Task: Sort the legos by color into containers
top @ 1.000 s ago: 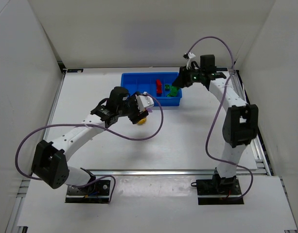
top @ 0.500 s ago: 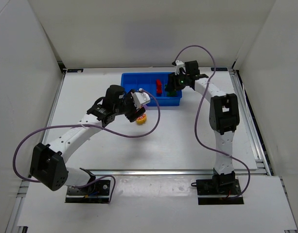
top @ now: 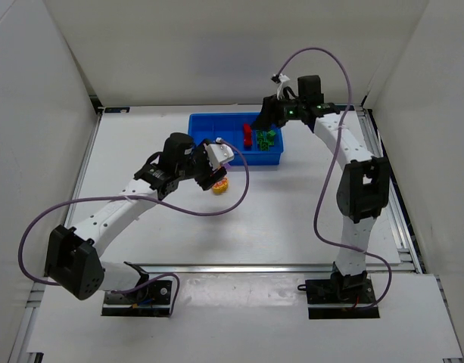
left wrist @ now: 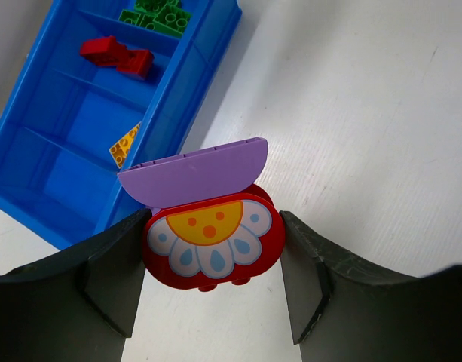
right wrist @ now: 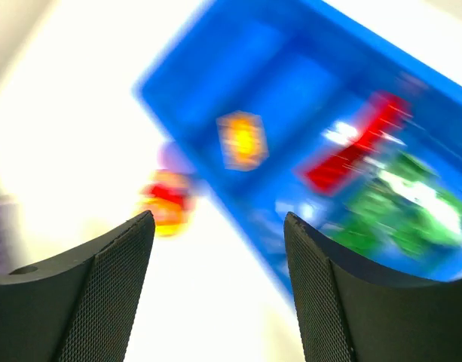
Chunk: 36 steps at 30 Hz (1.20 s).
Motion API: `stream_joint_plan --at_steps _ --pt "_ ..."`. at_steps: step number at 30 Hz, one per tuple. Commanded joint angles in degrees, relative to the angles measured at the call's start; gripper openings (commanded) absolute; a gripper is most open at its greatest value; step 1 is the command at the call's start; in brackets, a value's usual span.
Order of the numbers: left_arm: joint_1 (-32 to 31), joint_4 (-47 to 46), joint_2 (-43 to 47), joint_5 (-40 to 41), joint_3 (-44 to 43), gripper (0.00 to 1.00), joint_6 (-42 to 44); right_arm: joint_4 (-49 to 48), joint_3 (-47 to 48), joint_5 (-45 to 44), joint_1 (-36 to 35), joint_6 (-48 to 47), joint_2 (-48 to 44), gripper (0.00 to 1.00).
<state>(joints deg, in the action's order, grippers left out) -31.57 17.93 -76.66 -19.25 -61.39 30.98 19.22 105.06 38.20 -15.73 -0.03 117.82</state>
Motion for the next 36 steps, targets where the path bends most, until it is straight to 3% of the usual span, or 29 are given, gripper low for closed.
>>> stream_joint_plan --at_steps 1,3,5,10,31,36 --pt "-1.12 -1.67 4.5 -0.09 0.91 0.43 -0.13 3.0 1.38 18.46 0.52 5.47 -5.59 0.73" --pt "-1.65 -1.94 5.03 0.44 1.53 0.43 -0.22 4.77 1.56 27.57 0.08 8.45 -4.54 0.74" --pt "-2.35 -2.2 6.08 1.4 1.79 0.44 -0.31 0.58 -2.28 32.97 -0.62 14.08 -4.96 0.78" --pt "-4.02 -1.24 7.23 1.76 1.88 0.43 -0.66 8.71 -1.53 30.9 -5.27 5.77 -5.32 0.77" --pt "-5.43 -4.13 5.21 1.84 2.06 0.44 2.68 20.31 2.79 36.16 -12.13 -3.83 -3.65 0.84" --pt "-5.43 -4.66 4.24 1.75 1.53 0.43 3.38 21.12 2.79 36.77 -12.49 -4.8 -3.56 0.77"
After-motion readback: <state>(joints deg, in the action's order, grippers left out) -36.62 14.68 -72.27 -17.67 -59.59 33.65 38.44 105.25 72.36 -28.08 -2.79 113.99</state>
